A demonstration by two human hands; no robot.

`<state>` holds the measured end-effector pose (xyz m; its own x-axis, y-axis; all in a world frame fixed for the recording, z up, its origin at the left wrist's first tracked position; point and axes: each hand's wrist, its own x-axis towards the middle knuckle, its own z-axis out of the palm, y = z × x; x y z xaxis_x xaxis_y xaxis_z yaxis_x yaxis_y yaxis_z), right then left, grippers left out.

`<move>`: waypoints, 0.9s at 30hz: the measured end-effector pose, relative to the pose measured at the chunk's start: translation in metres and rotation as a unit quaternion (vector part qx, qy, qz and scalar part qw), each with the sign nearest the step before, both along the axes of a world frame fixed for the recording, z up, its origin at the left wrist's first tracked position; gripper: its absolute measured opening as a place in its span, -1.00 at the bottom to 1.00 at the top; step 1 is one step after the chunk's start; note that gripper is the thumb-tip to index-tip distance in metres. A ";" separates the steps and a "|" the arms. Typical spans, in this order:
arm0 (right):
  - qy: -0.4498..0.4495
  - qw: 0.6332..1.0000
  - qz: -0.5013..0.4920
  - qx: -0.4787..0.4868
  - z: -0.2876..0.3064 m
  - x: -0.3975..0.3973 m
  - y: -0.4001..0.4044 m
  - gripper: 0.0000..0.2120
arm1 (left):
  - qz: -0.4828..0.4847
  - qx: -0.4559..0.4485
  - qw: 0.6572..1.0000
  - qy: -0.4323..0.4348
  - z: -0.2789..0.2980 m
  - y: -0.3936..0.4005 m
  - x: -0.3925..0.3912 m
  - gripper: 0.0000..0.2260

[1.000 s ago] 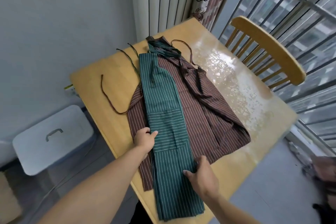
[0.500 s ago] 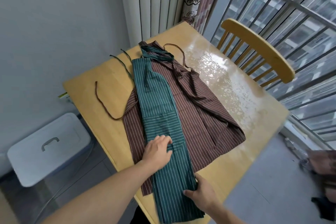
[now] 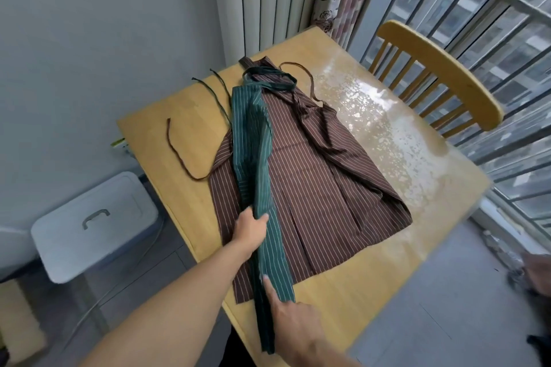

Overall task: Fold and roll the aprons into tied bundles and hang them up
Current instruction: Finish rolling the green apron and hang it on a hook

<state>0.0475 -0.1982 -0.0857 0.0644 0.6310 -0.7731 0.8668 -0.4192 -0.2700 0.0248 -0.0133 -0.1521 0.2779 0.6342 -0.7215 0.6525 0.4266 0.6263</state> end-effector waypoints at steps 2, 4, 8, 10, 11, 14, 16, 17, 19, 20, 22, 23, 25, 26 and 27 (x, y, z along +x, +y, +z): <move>0.040 0.999 0.014 -0.035 -0.011 -0.006 -0.003 -0.03 | 0.073 -0.044 0.996 -0.013 -0.001 0.002 -0.007 -0.46; 0.068 0.996 -0.006 -0.061 -0.022 -0.010 -0.009 -0.06 | 0.138 -0.091 0.985 -0.049 -0.004 0.003 -0.012 -0.39; 0.101 0.993 -0.035 -0.058 -0.026 -0.003 -0.017 -0.08 | 0.174 -0.116 0.975 -0.069 -0.004 0.004 -0.014 -0.40; 0.113 0.992 -0.045 -0.036 -0.019 0.004 -0.014 -0.19 | 0.148 -0.097 0.983 -0.053 -0.003 0.006 -0.015 -0.41; 0.113 0.992 -0.060 -0.012 -0.015 0.009 -0.010 -0.29 | 0.130 -0.084 0.987 -0.047 -0.003 0.008 -0.014 -0.40; 0.092 0.984 -0.124 0.088 -0.003 0.034 0.011 -0.58 | 0.066 -0.017 0.998 0.004 -0.003 0.014 -0.010 -0.34; 0.057 0.976 -0.156 0.141 0.001 0.057 0.037 -0.64 | 0.049 0.046 0.997 0.042 0.001 0.026 -0.007 -0.30; 0.043 0.972 -0.170 0.159 0.004 0.067 0.048 -0.65 | 0.045 0.067 0.995 0.051 0.003 0.029 -0.006 -0.30; 0.024 0.964 -0.185 0.190 0.002 0.083 0.077 -0.63 | 0.041 0.086 0.994 0.052 0.009 0.046 -0.003 -0.37; 0.021 0.960 -0.191 0.203 0.000 0.089 0.090 -0.61 | 0.042 0.094 0.994 0.049 0.014 0.054 -0.001 -0.41; 0.052 0.946 -0.238 0.216 -0.001 0.099 0.123 -0.59 | 0.050 0.104 0.993 0.031 0.020 0.077 0.008 -0.46; 0.071 0.934 -0.272 0.221 0.001 0.105 0.139 -0.59 | 0.055 0.111 0.992 0.022 0.022 0.087 0.013 -0.48; 0.077 0.920 -0.315 0.222 0.003 0.117 0.175 -0.56 | 0.053 0.124 0.991 0.009 0.025 0.110 0.025 -0.44; 0.076 0.920 -0.318 0.217 0.002 0.122 0.191 -0.54 | 0.048 0.127 0.991 0.006 0.023 0.123 0.032 -0.37; 0.084 0.922 -0.318 0.204 0.002 0.123 0.201 -0.52 | 0.044 0.121 0.992 0.005 0.023 0.132 0.039 -0.31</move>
